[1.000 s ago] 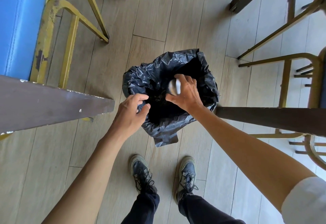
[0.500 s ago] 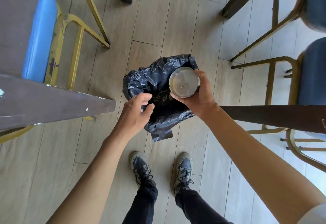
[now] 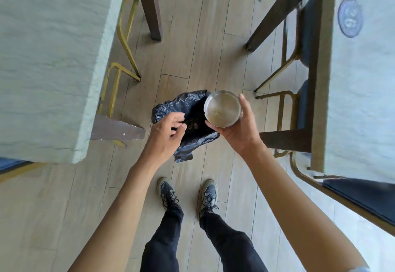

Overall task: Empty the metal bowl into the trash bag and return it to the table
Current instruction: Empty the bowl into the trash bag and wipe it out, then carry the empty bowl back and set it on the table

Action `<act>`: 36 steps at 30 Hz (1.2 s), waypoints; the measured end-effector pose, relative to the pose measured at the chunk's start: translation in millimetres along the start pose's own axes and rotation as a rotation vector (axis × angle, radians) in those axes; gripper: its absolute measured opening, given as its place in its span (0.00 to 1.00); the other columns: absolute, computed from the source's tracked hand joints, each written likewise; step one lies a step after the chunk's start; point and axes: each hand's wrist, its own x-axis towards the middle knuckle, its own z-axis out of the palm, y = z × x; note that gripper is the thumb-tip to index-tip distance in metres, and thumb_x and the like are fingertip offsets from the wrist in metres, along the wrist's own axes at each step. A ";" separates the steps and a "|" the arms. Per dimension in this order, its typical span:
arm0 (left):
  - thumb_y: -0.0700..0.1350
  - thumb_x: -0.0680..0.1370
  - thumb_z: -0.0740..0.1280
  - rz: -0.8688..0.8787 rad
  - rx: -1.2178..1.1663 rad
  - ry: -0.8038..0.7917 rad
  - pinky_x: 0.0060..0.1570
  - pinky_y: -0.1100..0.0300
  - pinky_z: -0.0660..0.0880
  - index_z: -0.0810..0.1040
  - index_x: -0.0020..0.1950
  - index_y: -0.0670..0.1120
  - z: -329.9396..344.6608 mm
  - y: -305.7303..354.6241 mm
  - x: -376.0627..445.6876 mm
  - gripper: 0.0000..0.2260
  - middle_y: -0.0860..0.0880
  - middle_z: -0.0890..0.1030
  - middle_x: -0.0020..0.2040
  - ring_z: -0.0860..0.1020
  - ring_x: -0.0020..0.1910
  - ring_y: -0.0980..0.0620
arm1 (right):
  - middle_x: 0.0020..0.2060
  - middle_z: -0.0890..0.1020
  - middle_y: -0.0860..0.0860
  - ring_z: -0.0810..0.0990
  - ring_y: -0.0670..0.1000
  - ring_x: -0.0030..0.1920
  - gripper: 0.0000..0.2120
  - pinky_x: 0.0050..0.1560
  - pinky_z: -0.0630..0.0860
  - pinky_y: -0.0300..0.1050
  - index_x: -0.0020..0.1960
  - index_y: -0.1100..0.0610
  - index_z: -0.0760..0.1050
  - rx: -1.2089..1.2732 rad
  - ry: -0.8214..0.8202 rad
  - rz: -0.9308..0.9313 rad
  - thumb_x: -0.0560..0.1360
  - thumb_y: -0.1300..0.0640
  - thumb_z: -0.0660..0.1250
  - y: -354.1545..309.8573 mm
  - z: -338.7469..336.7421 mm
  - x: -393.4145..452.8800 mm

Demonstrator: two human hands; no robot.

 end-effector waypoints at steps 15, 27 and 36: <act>0.47 0.83 0.63 -0.059 -0.401 0.239 0.53 0.57 0.82 0.74 0.70 0.45 -108.0 166.7 -173.2 0.16 0.50 0.81 0.62 0.82 0.59 0.53 | 0.60 0.84 0.58 0.85 0.60 0.60 0.25 0.44 0.87 0.57 0.60 0.50 0.85 -0.510 -0.066 -0.084 0.80 0.32 0.61 -61.0 129.5 -225.5; 0.50 0.63 0.85 -0.031 -0.490 0.131 0.59 0.52 0.80 0.64 0.73 0.66 -222.9 175.8 -257.1 0.46 0.59 0.73 0.69 0.82 0.59 0.57 | 0.56 0.86 0.60 0.87 0.60 0.55 0.24 0.33 0.83 0.48 0.57 0.46 0.87 -0.912 -0.217 -0.160 0.84 0.36 0.55 0.3 261.7 -291.1; 0.56 0.60 0.84 0.004 -0.389 0.257 0.61 0.54 0.79 0.62 0.74 0.65 -346.6 100.2 -326.0 0.48 0.60 0.71 0.70 0.75 0.67 0.57 | 0.58 0.86 0.59 0.86 0.59 0.54 0.44 0.53 0.84 0.57 0.63 0.51 0.84 -1.152 -0.310 -0.149 0.66 0.19 0.58 111.5 388.6 -298.5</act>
